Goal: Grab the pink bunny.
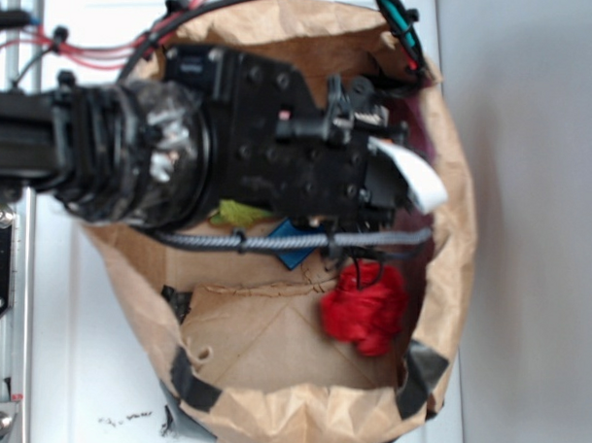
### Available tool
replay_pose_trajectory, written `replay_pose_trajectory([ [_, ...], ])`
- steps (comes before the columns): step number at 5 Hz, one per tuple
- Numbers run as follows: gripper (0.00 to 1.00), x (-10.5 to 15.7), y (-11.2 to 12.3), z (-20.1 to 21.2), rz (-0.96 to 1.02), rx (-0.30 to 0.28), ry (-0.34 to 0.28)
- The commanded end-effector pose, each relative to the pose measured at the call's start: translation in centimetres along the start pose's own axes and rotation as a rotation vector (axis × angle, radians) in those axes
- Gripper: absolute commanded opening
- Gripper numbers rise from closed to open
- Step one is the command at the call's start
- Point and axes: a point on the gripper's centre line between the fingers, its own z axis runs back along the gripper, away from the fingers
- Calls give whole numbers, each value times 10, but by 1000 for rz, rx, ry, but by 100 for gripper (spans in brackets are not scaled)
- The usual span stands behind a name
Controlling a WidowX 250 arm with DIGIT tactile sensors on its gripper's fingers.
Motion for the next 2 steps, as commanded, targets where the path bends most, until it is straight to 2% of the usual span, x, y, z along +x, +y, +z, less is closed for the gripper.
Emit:
replay_pose_trajectory([
  [1, 0, 15, 4, 10, 6, 5, -44],
  [2, 0, 12, 3, 12, 11, 6, -46],
])
